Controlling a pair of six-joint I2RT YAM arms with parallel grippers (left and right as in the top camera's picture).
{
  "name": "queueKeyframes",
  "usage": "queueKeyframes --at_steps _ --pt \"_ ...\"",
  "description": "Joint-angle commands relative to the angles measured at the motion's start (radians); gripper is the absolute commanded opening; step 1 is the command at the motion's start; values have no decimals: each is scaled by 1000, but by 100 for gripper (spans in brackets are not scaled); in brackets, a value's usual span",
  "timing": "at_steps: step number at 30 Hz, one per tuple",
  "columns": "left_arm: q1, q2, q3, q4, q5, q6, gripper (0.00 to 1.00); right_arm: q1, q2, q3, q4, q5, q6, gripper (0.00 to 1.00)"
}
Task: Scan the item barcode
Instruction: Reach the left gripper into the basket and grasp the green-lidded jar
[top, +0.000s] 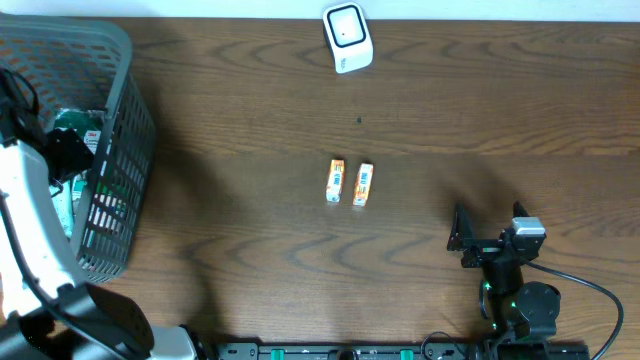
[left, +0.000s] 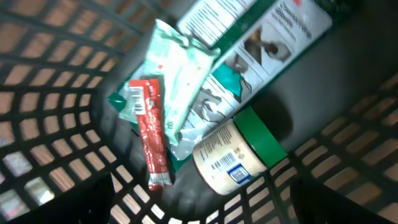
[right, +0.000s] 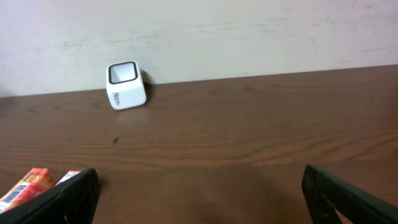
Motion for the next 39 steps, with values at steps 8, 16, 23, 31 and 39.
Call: queueKeyframes --at_steps 8,16,23,31,39 --pt "-8 164 13 -13 43 175 91 8 -4 -2 -3 -4 14 99" --pt "-8 286 13 -5 45 193 91 8 -4 -2 -3 -4 14 99" --pt "-8 396 10 -35 51 212 91 8 -4 -2 -3 -4 14 99" --pt "-7 482 8 -30 50 211 80 8 -4 -2 -3 -4 14 99" --pt "-8 479 64 -51 50 175 74 8 -4 -2 -3 -4 14 99"
